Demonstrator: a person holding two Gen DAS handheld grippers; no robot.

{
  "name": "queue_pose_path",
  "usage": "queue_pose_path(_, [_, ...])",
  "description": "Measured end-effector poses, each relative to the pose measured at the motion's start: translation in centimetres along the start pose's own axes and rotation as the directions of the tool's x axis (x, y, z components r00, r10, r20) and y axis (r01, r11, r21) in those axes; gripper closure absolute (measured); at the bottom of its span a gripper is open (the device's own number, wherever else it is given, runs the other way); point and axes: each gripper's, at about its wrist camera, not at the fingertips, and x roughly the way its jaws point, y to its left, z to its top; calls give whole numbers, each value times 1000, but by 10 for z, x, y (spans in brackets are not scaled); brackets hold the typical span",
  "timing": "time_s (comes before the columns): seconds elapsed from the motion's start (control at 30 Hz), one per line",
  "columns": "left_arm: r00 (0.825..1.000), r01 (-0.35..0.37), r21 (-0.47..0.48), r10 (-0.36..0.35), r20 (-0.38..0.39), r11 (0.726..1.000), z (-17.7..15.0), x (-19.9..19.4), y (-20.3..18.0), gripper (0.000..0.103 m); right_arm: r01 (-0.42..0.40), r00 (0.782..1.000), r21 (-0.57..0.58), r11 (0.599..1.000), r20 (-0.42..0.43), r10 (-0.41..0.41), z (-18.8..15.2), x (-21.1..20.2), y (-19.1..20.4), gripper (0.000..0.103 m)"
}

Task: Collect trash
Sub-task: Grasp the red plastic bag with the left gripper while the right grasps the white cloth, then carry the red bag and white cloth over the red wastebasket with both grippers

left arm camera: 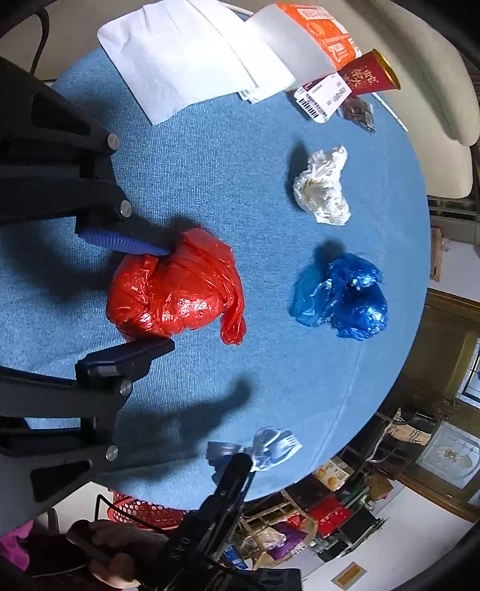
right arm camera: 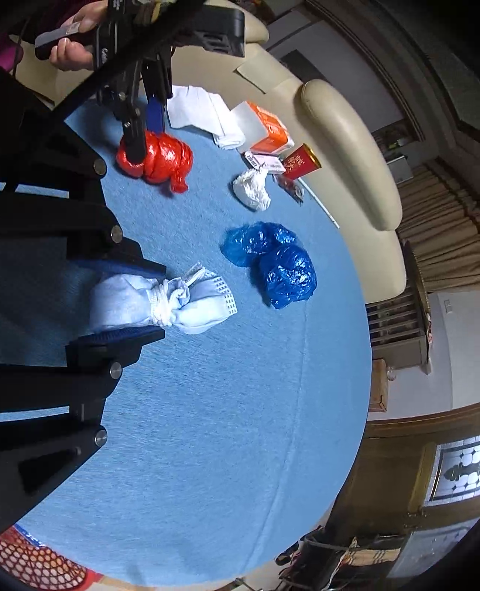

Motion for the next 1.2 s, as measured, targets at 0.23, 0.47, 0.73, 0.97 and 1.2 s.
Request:
queue_pose_path(0.23, [997, -39, 25, 38, 69, 999, 4, -25, -13, 57, -6, 999, 18, 1000, 46, 6, -2, -24, 1, 75])
queue_pose_path(0.47, [988, -107, 67, 99, 119, 992, 8, -47, -34, 57, 1, 995, 27, 1000, 95, -4, -5, -51, 0, 75])
queue_pose_path(0.73, [981, -125, 108, 106, 165, 986, 8, -65, -58, 57, 31, 990, 45, 999, 140, -36, -15, -82, -9, 75])
queue_pose_path(0.97, [976, -138, 135, 111, 189, 981, 8, -77, -80, 57, 55, 981, 88, 995, 180, -70, -26, -110, -24, 75])
queue_pose_path(1.2, [965, -175, 168, 135, 225, 970, 8, -86, -101, 57, 63, 974, 96, 993, 210, -82, -30, -129, -27, 75])
